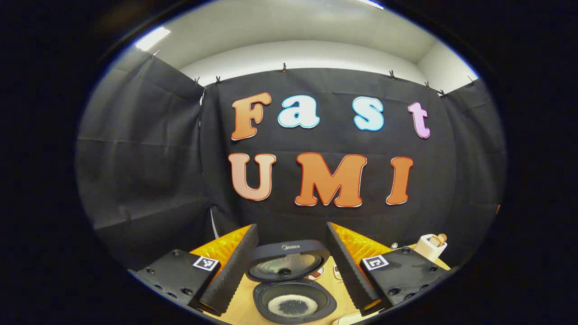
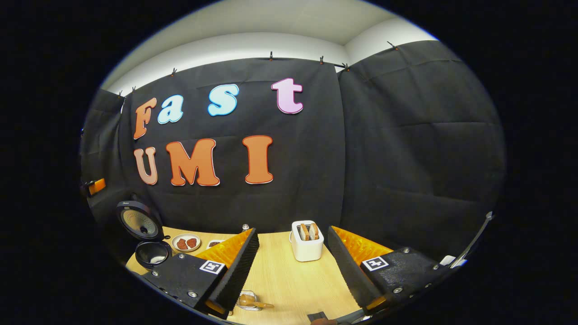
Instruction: Close the left gripper, press the button to open the rice cooker; take a wooden spoon from the chopstick holder with the right hand, scoop a spoonful of rice and pour it into the rice cooker, then put the wooden spoon back into the chopstick holder.
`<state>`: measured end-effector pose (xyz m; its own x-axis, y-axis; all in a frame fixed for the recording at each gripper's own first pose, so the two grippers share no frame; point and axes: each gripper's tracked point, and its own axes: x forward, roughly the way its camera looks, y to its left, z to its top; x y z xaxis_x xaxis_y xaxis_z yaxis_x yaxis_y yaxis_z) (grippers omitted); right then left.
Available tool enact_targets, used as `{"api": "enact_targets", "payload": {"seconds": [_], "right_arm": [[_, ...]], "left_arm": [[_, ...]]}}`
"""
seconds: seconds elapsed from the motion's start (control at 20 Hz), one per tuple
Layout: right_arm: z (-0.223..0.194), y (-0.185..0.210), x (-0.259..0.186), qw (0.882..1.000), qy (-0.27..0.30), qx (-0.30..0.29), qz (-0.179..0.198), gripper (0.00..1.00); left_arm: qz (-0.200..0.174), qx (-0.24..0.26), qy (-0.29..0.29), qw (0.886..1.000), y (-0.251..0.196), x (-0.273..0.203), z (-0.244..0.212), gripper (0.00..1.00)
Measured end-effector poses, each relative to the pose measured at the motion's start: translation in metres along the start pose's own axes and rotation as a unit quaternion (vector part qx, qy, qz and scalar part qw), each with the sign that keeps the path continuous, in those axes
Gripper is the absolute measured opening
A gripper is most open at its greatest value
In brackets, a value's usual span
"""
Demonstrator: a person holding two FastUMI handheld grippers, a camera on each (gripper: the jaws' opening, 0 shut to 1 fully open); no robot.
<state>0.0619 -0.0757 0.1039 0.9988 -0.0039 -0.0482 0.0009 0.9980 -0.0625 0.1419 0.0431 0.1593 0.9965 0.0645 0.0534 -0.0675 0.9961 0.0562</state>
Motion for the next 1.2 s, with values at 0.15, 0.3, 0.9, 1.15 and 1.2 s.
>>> {"api": "enact_targets", "payload": {"seconds": [0.15, 0.3, 0.9, 1.15, 1.2], "right_arm": [[0.001, -0.001, -0.007, 1.000, -0.002, -0.004, 0.000, 0.95], [0.002, -0.002, -0.011, 1.000, -0.004, -0.003, 0.000, 0.95], [-0.021, -0.006, -0.019, 1.000, 0.029, 0.009, -0.009, 0.95], [-0.025, -0.001, -0.023, 0.999, 0.034, 0.027, 0.000, 0.95], [-0.026, 0.000, -0.023, 0.999, 0.033, 0.028, 0.002, 0.95]], "left_arm": [[-0.014, -0.004, -0.008, 1.000, -0.012, 0.043, 0.016, 1.00], [-0.011, 0.009, 0.002, 1.000, -0.009, 0.084, 0.013, 1.00], [0.016, -0.015, 0.150, 0.988, 0.014, 0.165, -0.127, 0.99], [0.014, -0.012, 0.168, 0.986, 0.007, 0.147, -0.147, 0.99], [0.013, -0.014, 0.166, 0.986, 0.006, 0.141, -0.149, 1.00]]}}
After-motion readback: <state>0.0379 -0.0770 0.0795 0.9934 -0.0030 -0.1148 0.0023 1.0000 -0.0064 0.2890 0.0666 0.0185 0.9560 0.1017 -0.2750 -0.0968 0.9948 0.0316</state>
